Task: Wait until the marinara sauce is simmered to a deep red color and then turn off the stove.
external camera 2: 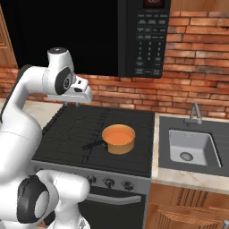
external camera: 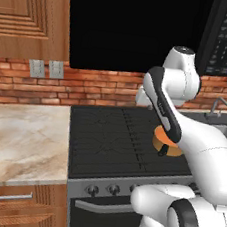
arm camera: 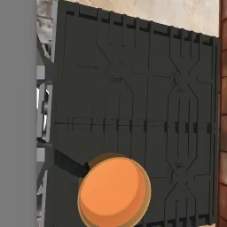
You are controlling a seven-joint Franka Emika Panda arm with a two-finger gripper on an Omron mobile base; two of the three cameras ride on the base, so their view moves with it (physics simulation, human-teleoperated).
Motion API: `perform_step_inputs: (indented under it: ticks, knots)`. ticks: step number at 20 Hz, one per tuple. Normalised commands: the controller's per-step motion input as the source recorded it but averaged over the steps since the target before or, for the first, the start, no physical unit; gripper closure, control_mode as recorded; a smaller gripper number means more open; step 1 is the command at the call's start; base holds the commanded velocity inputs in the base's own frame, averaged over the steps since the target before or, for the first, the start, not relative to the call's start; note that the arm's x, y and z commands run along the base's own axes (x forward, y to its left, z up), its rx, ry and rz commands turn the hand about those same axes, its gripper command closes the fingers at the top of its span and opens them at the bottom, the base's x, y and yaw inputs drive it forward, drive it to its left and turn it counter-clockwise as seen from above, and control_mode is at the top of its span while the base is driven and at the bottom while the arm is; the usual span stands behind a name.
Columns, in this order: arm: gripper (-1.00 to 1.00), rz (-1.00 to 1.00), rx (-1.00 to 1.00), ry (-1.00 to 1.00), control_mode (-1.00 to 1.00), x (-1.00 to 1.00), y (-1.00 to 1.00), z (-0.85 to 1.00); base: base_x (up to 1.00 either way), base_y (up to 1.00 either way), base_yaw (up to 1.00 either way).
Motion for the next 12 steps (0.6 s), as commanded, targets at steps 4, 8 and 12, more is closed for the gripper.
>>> perform_step_inputs:
  ticks: [4, 8, 12]
  knots:
    - [-1.00, 0.00, 0.00, 0.00, -1.00, -0.14, 0.00, -0.01, 0.00, 0.00, 0.00]
    - [-1.00, -0.01, 0.01, 0.00, -1.00, -0.53, -0.07, -0.08, 0.00, 0.00, 0.00]
    - [-1.00, -0.08, 0.06, 0.00, -1.00, -0.64, -0.25, -0.21, 0.00, 0.00, 0.00]
